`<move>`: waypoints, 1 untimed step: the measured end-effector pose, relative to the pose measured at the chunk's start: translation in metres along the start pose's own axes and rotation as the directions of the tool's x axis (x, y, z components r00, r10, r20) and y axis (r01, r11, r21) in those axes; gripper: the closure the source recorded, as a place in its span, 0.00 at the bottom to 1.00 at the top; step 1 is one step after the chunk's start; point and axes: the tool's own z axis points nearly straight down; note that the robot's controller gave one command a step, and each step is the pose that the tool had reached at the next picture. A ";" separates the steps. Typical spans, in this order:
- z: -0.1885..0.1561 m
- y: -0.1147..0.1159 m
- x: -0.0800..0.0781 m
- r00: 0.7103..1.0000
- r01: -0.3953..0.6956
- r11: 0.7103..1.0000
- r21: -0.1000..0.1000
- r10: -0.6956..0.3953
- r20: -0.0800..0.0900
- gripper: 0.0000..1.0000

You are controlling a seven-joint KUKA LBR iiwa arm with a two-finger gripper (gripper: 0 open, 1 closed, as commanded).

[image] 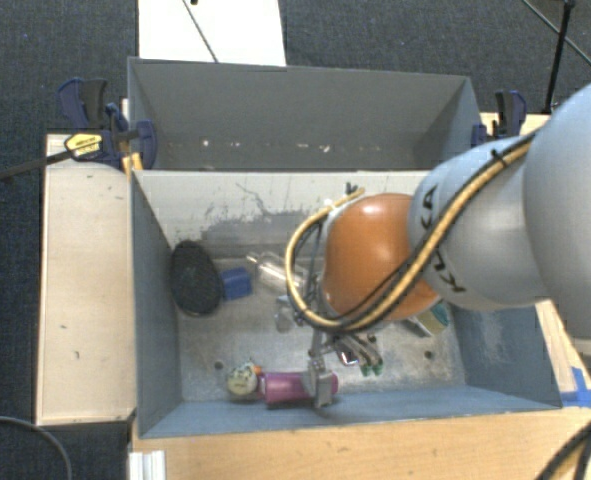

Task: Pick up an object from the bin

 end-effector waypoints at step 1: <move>-0.009 -0.001 -0.004 0.998 -0.064 0.998 0.000 0.064 0.000 0.00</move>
Offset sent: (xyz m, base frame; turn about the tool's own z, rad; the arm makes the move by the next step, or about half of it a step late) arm 0.0030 0.0000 0.0080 0.0650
